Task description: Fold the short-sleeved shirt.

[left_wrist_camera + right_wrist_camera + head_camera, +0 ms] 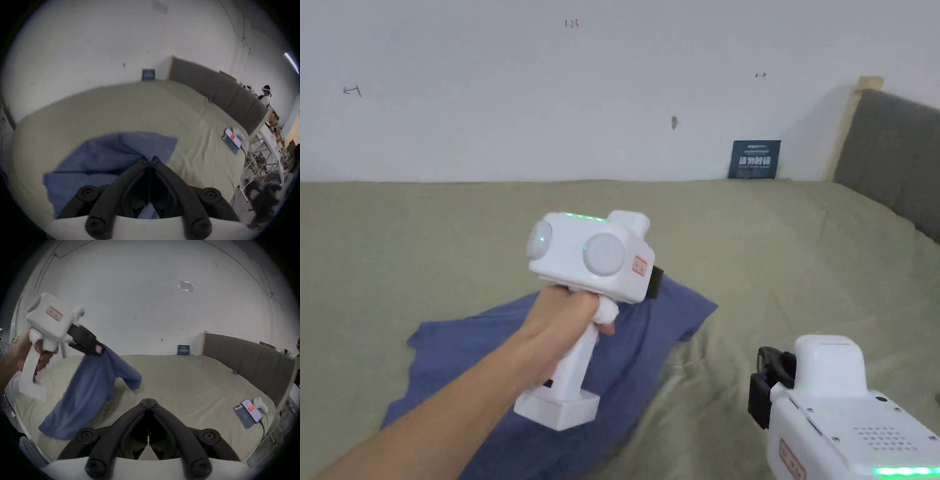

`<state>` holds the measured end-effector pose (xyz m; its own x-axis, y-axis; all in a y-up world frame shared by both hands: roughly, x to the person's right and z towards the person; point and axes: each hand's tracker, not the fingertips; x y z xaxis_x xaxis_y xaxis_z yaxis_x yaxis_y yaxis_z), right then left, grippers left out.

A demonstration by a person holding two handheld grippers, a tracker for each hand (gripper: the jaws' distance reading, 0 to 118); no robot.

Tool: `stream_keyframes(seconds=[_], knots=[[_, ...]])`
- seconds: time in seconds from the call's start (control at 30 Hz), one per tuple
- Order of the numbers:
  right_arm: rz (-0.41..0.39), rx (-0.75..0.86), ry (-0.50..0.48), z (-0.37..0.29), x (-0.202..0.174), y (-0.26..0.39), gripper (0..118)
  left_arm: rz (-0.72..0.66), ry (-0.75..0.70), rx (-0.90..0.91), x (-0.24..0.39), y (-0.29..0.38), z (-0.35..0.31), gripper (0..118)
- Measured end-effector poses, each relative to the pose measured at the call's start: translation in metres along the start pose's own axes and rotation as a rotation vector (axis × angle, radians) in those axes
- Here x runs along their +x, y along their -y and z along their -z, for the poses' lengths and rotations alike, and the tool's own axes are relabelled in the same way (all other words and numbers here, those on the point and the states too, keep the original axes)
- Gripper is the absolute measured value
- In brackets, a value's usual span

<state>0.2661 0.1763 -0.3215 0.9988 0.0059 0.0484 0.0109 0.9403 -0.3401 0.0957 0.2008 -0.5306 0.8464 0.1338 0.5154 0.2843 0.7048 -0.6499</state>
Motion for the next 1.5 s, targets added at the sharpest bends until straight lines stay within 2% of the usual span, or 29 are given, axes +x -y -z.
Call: stream_keyframes(seconds=[0.13,0.2,0.37,0.4,0.43,0.5,0.53,0.6,0.67,0.7,0.77,0.8,0.83,1.0,1.13,1.33,1.5], knots=[[0.01,-0.052,0.024,0.015,0.018,0.016,0,-0.016,-0.015,-0.169,0.001,0.039,0.091,0],[0.018,-0.075,0.027,0.025,0.022,0.023,0,-0.031,-0.04,-0.214,-0.009,0.051,0.112,0],[0.044,-0.107,0.018,0.045,0.022,0.029,0,-0.104,0.012,-0.169,-0.029,0.055,0.105,1],[0.052,-0.109,0.01,0.047,0.02,0.028,0,-0.101,0.021,-0.151,-0.03,0.055,0.098,5],[0.054,-0.111,0.004,0.048,0.017,0.026,0,-0.094,0.017,-0.138,-0.034,0.055,0.091,33],[0.049,-0.103,-0.008,0.046,0.011,0.023,0,-0.097,0.013,-0.115,-0.042,0.06,0.073,113],[0.04,-0.095,-0.021,0.044,0.007,0.021,0,-0.114,0.016,-0.012,-0.04,0.065,0.048,118],[0.027,-0.087,-0.034,0.039,-0.001,0.018,0,-0.111,-0.036,-0.012,-0.048,0.076,0.012,109],[0.022,-0.077,-0.058,0.033,-0.009,0.015,0,-0.125,-0.121,0.107,-0.062,0.101,-0.044,103],[0.016,-0.073,-0.067,0.03,-0.014,0.015,0,-0.123,-0.154,0.153,-0.066,0.111,-0.068,95],[0.003,-0.06,-0.082,0.024,-0.023,0.015,0,-0.139,-0.283,0.265,-0.072,0.139,-0.121,51],[0.005,-0.052,-0.088,0.021,-0.027,0.015,0,-0.148,-0.348,0.313,-0.078,0.153,-0.142,18],[0.009,-0.044,-0.102,0.018,-0.033,0.015,0,-0.166,-0.417,0.338,-0.081,0.168,-0.163,0],[-0.032,0.005,-0.121,0.005,-0.056,0.017,0,-0.231,-0.599,0.425,-0.079,0.225,-0.248,0],[-0.013,-0.003,-0.137,0.006,-0.066,0.017,0,-0.314,-0.612,0.395,-0.106,0.252,-0.275,0],[-0.013,-0.01,-0.146,0.015,-0.075,0.012,0,-0.359,-0.607,0.398,-0.126,0.257,-0.268,0],[-0.024,-0.021,-0.146,0.029,-0.078,0.01,0,-0.378,-0.546,0.359,-0.151,0.226,-0.238,0]])
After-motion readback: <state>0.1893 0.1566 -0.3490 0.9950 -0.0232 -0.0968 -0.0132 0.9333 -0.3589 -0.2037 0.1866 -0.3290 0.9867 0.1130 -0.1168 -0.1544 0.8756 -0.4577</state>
